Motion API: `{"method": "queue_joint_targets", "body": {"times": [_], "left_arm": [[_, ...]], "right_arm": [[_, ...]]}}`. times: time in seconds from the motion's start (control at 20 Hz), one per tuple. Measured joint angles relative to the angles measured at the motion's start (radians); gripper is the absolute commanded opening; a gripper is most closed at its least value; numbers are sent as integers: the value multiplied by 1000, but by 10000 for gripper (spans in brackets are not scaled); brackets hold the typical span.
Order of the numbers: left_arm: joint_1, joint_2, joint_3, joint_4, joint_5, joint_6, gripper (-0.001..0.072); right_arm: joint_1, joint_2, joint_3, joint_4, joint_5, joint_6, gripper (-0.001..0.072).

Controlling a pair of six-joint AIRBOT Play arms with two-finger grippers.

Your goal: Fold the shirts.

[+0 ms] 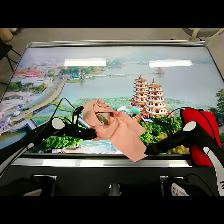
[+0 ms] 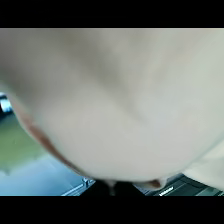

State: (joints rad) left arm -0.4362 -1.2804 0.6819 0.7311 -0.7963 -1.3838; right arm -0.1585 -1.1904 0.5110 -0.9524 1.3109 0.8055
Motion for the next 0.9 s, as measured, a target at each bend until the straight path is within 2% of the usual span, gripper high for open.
{"method": "queue_joint_targets", "body": {"times": [0.15,0.2,0.25,0.3,0.35,0.4,0.55,0.65,0.75,0.9], "left_arm": [[0,26,18,-2,1,0,28],[0,33,23,-2,4,0,28],[-1,41,29,-2,9,0,28],[-1,47,37,-2,15,0,28],[-1,50,47,-2,19,0,28],[-1,53,58,-2,20,0,28],[3,72,111,-2,23,6,27],[21,106,186,2,19,51,27],[51,164,308,29,3,94,27],[138,275,577,116,-5,101,27]], "right_arm": [[0,-9,-26,65,-47,-13,568],[0,-18,-29,86,-58,-21,502],[0,-29,-34,101,-70,-31,405],[0,-46,-35,116,-83,-38,256],[0,-63,-39,128,-100,-46,52],[0,-79,-39,132,-116,-52,20],[2,-99,-11,154,-109,-81,18],[0,-78,68,146,-71,-97,18],[-2,-20,218,113,-29,-102,18],[-2,124,585,39,-14,-79,18]]}}
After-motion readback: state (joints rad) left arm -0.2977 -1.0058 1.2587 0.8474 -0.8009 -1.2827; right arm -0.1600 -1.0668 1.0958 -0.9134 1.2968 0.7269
